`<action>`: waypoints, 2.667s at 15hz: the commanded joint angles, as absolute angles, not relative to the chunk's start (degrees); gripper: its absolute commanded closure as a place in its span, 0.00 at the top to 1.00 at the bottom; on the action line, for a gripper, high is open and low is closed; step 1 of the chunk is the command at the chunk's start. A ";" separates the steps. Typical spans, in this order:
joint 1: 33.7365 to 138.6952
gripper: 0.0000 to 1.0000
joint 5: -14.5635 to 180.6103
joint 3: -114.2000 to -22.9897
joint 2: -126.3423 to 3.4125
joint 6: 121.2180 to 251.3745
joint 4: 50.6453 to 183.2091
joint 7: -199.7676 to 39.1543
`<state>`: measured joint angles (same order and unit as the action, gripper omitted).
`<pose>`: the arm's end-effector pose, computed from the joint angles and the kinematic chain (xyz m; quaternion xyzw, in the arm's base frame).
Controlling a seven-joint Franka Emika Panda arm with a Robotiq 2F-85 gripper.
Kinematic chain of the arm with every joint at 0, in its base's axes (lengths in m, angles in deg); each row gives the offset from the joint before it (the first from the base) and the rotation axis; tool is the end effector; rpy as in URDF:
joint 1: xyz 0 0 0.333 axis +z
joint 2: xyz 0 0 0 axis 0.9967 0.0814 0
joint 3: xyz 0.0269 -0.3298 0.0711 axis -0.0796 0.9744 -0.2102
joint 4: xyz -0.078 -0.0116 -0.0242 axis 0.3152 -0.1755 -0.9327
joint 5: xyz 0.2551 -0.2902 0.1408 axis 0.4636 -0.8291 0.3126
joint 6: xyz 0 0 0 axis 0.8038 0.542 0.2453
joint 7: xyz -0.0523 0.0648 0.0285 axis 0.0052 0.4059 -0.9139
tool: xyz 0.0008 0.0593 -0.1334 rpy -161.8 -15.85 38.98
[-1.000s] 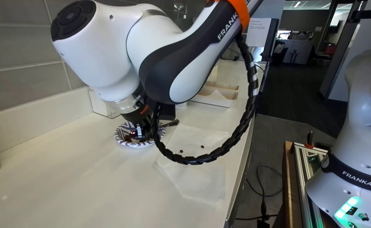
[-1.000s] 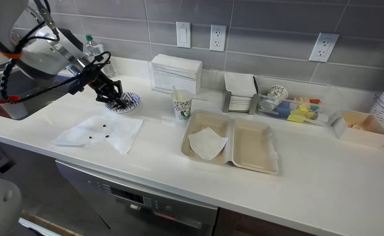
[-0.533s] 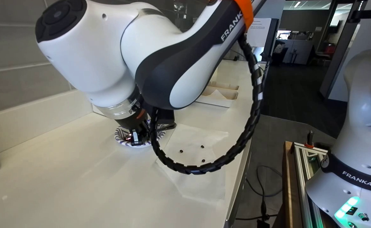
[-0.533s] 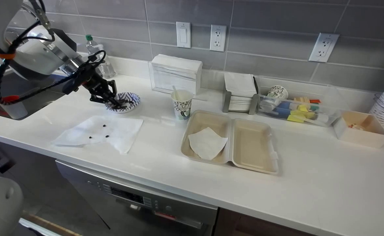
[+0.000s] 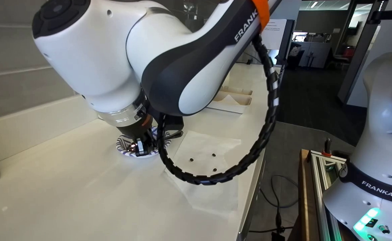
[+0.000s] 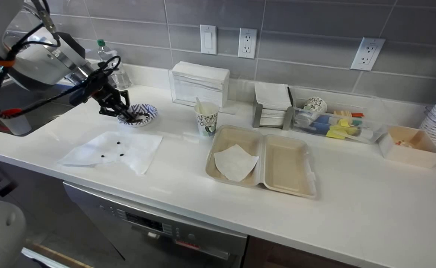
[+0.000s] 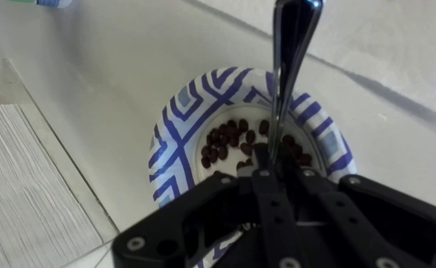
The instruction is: Use the spoon to scoop up contents in the bowl and put them on the tissue
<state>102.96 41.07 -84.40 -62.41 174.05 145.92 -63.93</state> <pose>0.5224 0.2338 0.2512 0.9052 0.3104 0.0159 0.2898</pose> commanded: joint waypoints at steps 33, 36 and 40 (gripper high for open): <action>93.60 0.02 82.88 -83.42 -74.58 195.04 157.52 -98.22; 92.91 0.02 86.80 -83.25 -79.52 196.59 162.46 -102.62; 93.33 0.02 94.98 -80.81 -87.61 197.68 170.13 -112.40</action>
